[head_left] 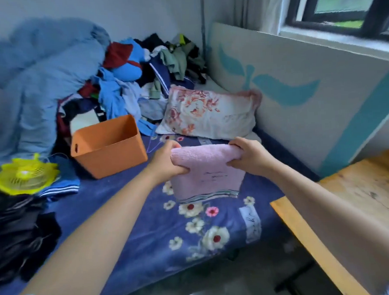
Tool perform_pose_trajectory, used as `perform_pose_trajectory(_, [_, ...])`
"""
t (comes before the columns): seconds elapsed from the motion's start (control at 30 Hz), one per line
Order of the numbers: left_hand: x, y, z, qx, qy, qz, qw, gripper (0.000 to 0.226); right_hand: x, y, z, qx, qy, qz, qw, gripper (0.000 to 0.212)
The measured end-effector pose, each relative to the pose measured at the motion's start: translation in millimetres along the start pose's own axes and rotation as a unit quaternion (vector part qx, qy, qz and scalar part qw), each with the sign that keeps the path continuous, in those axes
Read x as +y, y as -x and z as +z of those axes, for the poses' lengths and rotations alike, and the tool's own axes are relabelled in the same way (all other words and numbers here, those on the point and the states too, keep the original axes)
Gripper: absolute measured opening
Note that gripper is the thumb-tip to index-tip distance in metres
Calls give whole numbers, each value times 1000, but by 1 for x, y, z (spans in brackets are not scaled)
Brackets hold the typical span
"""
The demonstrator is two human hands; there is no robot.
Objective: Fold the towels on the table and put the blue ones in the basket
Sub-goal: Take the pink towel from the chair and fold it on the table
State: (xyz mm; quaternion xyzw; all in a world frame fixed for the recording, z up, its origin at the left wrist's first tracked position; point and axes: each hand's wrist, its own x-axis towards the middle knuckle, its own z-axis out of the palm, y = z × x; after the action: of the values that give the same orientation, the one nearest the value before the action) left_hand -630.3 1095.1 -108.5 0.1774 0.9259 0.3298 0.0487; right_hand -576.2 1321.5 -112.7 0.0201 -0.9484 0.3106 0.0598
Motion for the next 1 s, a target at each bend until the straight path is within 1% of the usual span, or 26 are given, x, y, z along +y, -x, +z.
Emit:
perform_pose_trajectory(0.03, [-22, 16, -25, 28, 11, -17, 999, 59, -30, -11, 16, -17, 2, -32, 999, 52])
perform_pose_trajectory(0.13, [-73, 53, -83, 98, 34, -58, 993, 63, -107, -38, 50, -64, 6, -93, 994, 59])
perform_pose_trajectory(0.23, [-109, 80, -127, 194, 63, -104, 974, 62, -172, -64, 74, -66, -8, -138, 988, 64])
perform_pose_trajectory(0.3, [-128, 89, -148, 266, 99, -139, 949, 62, -207, -80, 90, -77, -16, -154, 985, 64])
perform_pose_trajectory(0.37, [-141, 90, -164, 326, 144, -186, 915, 59, -232, -93, 105, -80, -35, -154, 984, 61])
perform_pose_trajectory(0.43, [-152, 86, -177, 366, 176, -245, 880, 56, -252, -109, 120, -82, -82, -136, 984, 63])
perform_pose_trajectory(0.5, [-166, 78, -189, 387, 219, -279, 851, 51, -268, -128, 134, -70, -142, -107, 982, 71])
perform_pose_trajectory(0.57, [-176, 67, -199, 394, 271, -277, 833, 42, -278, -148, 145, -46, -214, -66, 974, 78])
perform_pose_trajectory(0.6, [-184, 58, -205, 398, 289, -272, 827, 38, -284, -163, 151, -37, -242, -37, 969, 77])
perform_pose_trajectory(0.63, [-192, 48, -209, 403, 300, -268, 822, 35, -288, -177, 158, -32, -261, -9, 965, 69])
perform_pose_trajectory(0.67, [-199, 37, -214, 410, 302, -264, 819, 32, -291, -192, 164, -34, -272, 9, 962, 54])
perform_pose_trajectory(0.7, [-208, 24, -219, 415, 298, -259, 820, 29, -294, -208, 171, -35, -280, 24, 959, 35])
perform_pose_trajectory(0.73, [-219, 8, -224, 418, 287, -257, 823, 28, -296, -227, 179, -39, -293, 34, 955, 30])
perform_pose_trajectory(0.77, [-229, -7, -229, 415, 271, -258, 829, 27, -298, -245, 186, -47, -299, 39, 952, 35])
perform_pose_trajectory(0.8, [-239, -23, -235, 408, 255, -262, 836, 28, -299, -263, 193, -54, -303, 39, 951, 35])
perform_pose_trajectory(0.9, [-275, -82, -252, 396, 249, -262, 844, 42, -302, -329, 214, -52, -324, 27, 944, 32])
perform_pose_trajectory(0.93, [-282, -93, -255, 391, 246, -263, 847, 47, -302, -340, 220, -54, -320, 23, 946, 27])
perform_pose_trajectory(1.0, [-303, -128, -264, 393, 235, -259, 850, 48, -303, -377, 235, -57, -302, -2, 952, 22])
